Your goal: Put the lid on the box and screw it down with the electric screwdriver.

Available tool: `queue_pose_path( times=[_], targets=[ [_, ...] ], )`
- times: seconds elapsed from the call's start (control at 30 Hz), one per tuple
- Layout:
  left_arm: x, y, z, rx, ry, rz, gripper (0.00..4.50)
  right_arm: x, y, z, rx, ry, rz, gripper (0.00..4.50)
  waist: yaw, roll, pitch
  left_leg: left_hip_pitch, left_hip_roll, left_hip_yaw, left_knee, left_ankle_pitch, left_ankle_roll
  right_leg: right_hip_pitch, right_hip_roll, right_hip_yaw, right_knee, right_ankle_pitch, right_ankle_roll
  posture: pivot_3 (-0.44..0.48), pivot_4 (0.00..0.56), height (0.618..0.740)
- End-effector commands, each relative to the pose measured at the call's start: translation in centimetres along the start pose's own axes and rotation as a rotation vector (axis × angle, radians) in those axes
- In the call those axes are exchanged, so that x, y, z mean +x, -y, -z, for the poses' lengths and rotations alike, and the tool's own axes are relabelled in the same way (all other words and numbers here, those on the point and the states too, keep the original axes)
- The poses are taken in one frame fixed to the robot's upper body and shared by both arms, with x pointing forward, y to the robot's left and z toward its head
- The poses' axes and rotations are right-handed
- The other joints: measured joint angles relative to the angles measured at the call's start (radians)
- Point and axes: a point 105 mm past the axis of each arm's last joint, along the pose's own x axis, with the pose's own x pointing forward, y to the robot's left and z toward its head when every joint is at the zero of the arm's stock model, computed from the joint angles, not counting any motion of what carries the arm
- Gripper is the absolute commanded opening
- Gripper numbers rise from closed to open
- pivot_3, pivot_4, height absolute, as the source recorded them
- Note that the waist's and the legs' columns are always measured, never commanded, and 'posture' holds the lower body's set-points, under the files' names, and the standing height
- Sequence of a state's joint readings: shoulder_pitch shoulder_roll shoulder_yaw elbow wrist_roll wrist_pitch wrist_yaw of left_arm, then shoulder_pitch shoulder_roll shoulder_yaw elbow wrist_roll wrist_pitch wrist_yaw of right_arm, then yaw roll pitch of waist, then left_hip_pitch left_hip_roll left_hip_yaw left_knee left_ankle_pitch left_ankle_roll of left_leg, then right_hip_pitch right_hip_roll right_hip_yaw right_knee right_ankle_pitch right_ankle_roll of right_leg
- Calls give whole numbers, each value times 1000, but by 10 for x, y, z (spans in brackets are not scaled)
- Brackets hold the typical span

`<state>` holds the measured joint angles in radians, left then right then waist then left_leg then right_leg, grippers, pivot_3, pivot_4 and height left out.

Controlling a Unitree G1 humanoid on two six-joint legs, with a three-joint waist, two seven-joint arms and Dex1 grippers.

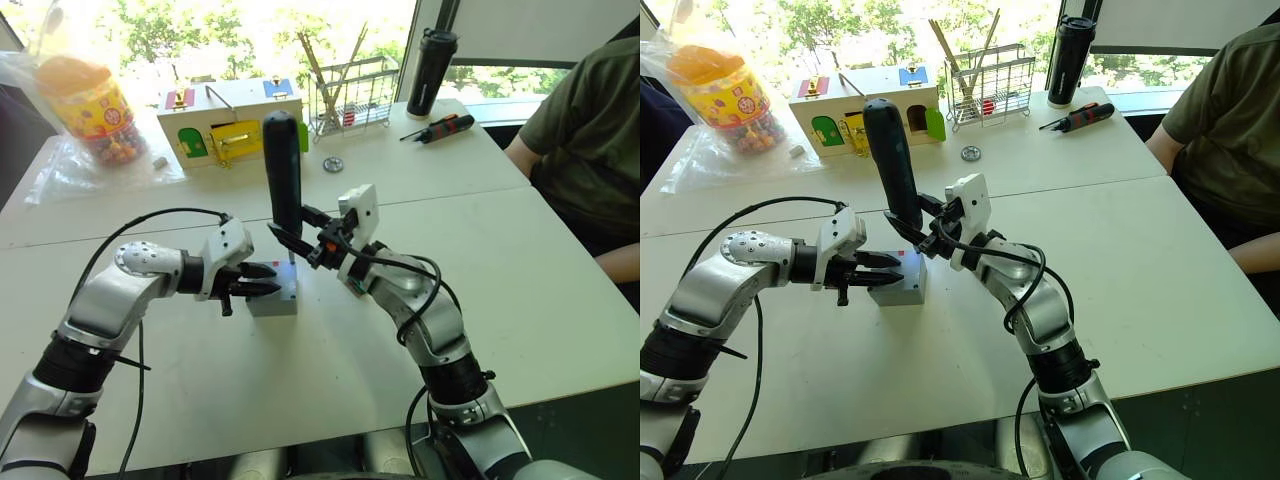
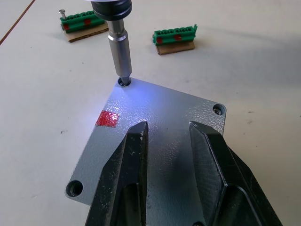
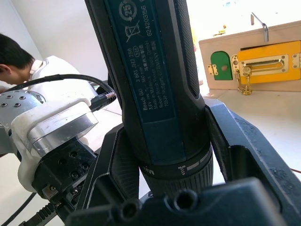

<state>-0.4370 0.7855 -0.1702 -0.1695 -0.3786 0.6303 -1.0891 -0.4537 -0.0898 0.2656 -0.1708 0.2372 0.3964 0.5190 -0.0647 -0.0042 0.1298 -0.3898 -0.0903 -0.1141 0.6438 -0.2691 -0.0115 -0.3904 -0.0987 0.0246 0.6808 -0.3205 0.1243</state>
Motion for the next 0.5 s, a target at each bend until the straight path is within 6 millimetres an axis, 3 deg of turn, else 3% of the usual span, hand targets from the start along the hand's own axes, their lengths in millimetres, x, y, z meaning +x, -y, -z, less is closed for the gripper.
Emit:
queue_pose_path(
  times=[0.03,0.37,0.5],
  targets=[
    [-1,0,-2,14,-2,-6,1379,-6,-6,52,89,-188,-12,1774,1,0,0,0,0,0,0,0,0,0,0,0,0,0,0,0,150,740],
    [1,0,-1,11,1,-4,1379,-3,0,33,58,-119,-2,1774,12,0,0,0,0,0,0,0,0,0,0,0,-1,0,0,0,150,740],
    [3,2,1,3,1,5,1379,2,5,-12,36,-1,-10,1774,21,1,0,0,0,0,0,0,0,0,0,0,-2,0,0,0,150,740]
  ],
)
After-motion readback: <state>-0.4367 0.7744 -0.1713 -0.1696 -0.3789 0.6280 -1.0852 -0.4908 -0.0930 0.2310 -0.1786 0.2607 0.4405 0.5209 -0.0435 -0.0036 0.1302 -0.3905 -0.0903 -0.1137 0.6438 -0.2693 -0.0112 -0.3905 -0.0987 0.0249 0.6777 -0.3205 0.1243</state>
